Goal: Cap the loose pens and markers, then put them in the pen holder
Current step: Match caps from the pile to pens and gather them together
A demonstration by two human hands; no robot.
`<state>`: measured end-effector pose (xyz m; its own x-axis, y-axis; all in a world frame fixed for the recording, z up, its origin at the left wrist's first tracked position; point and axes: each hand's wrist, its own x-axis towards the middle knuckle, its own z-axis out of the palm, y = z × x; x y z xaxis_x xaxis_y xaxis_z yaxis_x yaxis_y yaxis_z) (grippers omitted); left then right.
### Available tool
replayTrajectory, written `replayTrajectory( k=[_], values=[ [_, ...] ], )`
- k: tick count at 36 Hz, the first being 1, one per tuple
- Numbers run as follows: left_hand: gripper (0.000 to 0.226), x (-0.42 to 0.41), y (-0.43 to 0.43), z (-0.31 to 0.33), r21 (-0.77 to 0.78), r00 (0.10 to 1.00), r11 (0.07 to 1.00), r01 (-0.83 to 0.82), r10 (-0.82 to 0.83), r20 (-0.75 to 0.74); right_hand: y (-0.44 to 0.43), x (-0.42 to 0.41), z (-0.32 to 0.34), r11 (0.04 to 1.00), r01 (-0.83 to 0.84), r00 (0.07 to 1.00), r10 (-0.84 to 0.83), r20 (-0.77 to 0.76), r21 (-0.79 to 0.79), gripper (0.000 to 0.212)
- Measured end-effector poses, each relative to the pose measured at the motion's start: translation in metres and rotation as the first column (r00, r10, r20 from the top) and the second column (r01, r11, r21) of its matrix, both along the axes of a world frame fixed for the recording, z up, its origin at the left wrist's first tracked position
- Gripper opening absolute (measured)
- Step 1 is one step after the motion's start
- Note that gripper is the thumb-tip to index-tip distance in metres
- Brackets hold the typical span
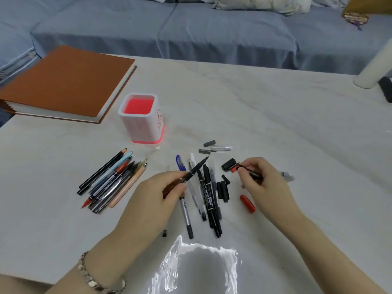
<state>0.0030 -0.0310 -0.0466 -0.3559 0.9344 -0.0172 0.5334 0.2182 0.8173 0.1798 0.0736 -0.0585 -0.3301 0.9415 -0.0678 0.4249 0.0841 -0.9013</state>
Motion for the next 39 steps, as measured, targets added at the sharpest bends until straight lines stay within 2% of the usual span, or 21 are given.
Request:
replayTrajectory(
  k=[3,5,10,16,23,28,33,37,39],
  values=[
    [0.024,0.004,0.000,0.002,0.019,0.999,0.999,0.038,-0.038,-0.017,-0.009,0.005,0.024,0.995,0.028,0.976,-0.048,-0.210,-0.097,0.013],
    [0.023,0.006,-0.001,0.003,0.041,0.996,0.997,0.072,-0.069,-0.061,-0.012,0.009,0.033,0.992,0.017,0.961,-0.051,-0.272,-0.127,0.014],
    [0.021,0.010,-0.004,0.003,0.062,0.973,0.984,0.168,-0.155,-0.173,-0.015,0.015,0.040,0.993,-0.024,0.964,-0.009,-0.267,-0.120,0.014],
    [0.024,0.013,-0.007,0.002,0.091,0.962,0.974,0.207,-0.185,-0.200,-0.016,0.016,0.036,0.983,-0.118,0.961,0.078,-0.264,-0.139,0.011],
    [0.030,0.018,-0.008,0.006,0.133,0.945,0.955,0.264,-0.228,-0.234,-0.024,0.010,0.029,0.959,-0.209,0.928,0.133,-0.348,-0.192,0.015],
    [0.029,0.025,-0.007,0.012,0.159,0.930,0.938,0.309,-0.263,-0.257,-0.032,0.004,0.025,0.932,-0.271,0.904,0.161,-0.396,-0.241,0.009],
    [0.027,0.027,-0.006,0.011,0.154,0.928,0.936,0.316,-0.271,-0.256,-0.037,0.003,0.022,0.938,-0.240,0.897,0.115,-0.426,-0.251,0.008],
    [0.027,0.027,-0.008,0.008,0.108,0.917,0.937,0.331,-0.293,-0.269,-0.035,0.008,0.018,0.941,-0.237,0.910,0.129,-0.394,-0.241,0.008],
    [0.029,0.025,-0.010,0.004,0.069,0.921,0.952,0.299,-0.269,-0.281,-0.029,0.014,0.016,0.957,-0.177,0.935,0.089,-0.345,-0.231,0.018]
  ],
)
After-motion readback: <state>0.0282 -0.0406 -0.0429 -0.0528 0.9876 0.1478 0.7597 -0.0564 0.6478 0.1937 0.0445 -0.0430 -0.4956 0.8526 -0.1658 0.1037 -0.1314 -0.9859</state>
